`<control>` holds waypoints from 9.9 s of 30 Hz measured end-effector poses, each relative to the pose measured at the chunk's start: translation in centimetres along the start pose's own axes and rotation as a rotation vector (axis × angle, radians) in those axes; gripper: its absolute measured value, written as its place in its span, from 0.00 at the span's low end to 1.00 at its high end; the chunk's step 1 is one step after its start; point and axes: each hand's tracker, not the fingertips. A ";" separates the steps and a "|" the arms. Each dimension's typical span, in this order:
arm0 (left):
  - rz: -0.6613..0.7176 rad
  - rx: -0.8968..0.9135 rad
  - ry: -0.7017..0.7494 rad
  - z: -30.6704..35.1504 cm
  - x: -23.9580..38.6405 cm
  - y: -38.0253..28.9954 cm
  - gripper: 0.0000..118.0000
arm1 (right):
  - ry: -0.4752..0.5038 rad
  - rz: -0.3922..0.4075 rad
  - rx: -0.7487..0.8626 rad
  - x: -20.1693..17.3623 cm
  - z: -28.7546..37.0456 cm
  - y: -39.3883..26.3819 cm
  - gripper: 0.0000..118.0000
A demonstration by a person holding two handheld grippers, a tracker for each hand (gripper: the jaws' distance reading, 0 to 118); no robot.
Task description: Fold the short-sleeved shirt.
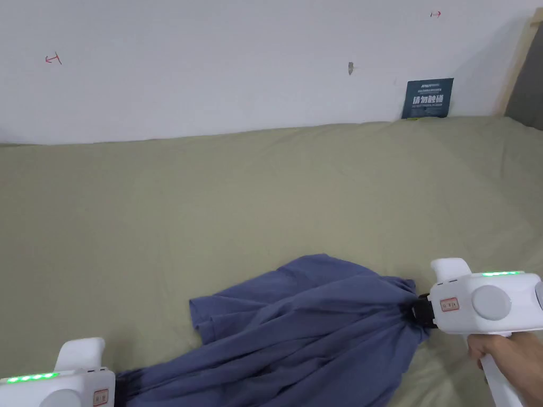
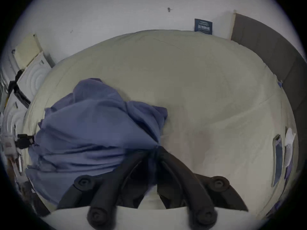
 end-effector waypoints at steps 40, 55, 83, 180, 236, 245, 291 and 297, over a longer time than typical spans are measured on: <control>0.096 0.642 0.102 35.7 -1.3 21.5 0.00 | -0.051 0.182 0.621 -6.3 34.5 18.9 0.09; 0.056 0.662 0.215 26.3 0.7 29.4 0.00 | -0.104 0.144 0.620 -6.5 23.7 28.0 0.09; 0.021 0.157 0.066 12.2 -2.2 -11.9 0.00 | -0.027 0.062 0.138 -1.8 15.1 -17.0 0.09; 0.057 0.056 -0.078 8.0 -3.8 -12.6 0.00 | -0.012 0.003 0.113 -1.2 1.4 3.0 0.99; 0.002 0.652 0.122 42.1 -1.0 16.7 0.00 | -0.092 0.152 0.785 -4.7 46.3 12.3 0.03; 0.022 0.677 0.126 41.9 -0.7 20.4 0.00 | -0.119 0.137 0.831 -5.1 45.4 18.2 0.03; -0.031 0.421 0.191 11.0 3.0 26.3 0.00 | -0.161 0.110 0.534 -1.6 15.4 21.2 0.03; -0.049 0.311 0.165 9.4 0.6 13.1 0.00 | -0.097 0.128 0.395 -1.4 15.1 6.4 0.03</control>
